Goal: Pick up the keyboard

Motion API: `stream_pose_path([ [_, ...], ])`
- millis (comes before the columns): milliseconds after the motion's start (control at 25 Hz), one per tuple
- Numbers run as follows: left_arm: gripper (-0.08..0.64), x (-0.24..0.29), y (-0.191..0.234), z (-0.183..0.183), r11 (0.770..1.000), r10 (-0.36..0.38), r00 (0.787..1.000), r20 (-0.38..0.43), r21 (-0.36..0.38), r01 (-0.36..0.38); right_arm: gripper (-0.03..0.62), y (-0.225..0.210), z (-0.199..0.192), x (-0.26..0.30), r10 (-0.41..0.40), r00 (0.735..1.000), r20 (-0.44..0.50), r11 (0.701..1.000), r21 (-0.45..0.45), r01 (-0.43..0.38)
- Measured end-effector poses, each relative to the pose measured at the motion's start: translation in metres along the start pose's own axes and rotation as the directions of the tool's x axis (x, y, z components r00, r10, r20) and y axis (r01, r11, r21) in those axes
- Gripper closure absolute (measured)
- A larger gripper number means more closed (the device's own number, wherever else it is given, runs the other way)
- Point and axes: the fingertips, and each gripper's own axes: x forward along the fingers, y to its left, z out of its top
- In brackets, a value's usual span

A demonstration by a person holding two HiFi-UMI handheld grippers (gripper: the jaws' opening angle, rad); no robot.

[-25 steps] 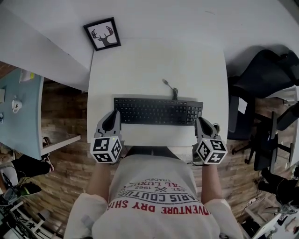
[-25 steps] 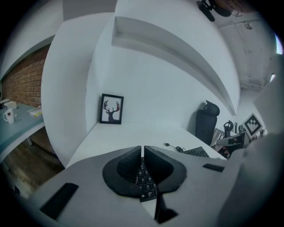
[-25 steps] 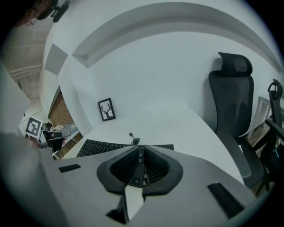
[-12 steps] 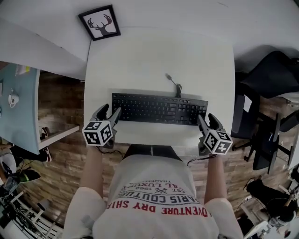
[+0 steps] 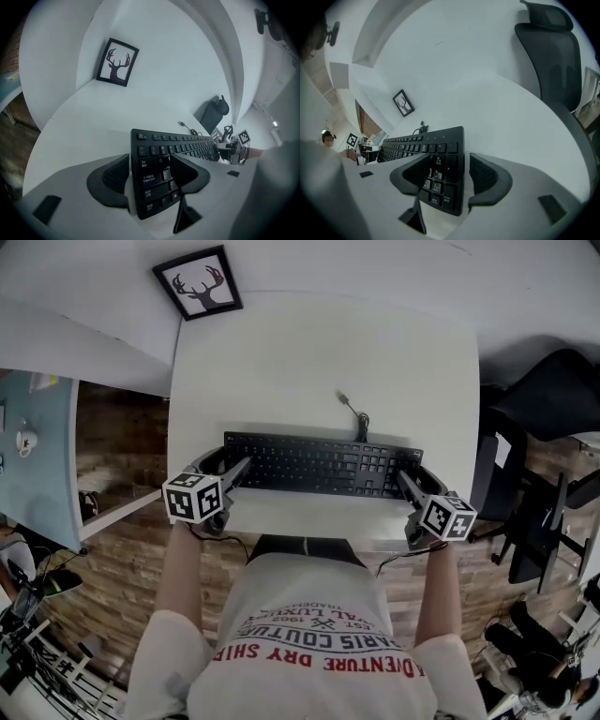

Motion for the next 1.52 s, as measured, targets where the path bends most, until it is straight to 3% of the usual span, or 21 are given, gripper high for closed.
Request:
stream_pose_path([
  [320, 0.291, 0.005, 0.000, -0.001, 0.998, -0.042, 0.999, -0.011, -0.046, 0.042, 0.342, 0.002, 0.000, 0.006, 0.108, 0.994, -0.034, 0.994, 0.019, -0.107],
  [800, 0.301, 0.005, 0.001, 0.001, 0.994, -0.041, 0.998, 0.042, -0.104, 0.045, 0.353, 0.004, 0.005, 0.004, 0.091, 0.996, 0.013, 0.995, 0.036, -0.092],
  [1160, 0.301, -0.012, -0.010, 0.003, 0.995, -0.027, 0.997, 0.073, -0.095, 0.034, 0.359, 0.015, 0.006, -0.015, 0.108, 0.993, 0.046, 0.994, 0.030, -0.109],
  [1520, 0.301, -0.040, -0.035, 0.044, 0.997, -0.048, 0.984, 0.171, -0.046, 0.057, 0.360, 0.034, 0.051, -0.049, 0.128, 0.983, 0.135, 0.991, -0.052, -0.122],
])
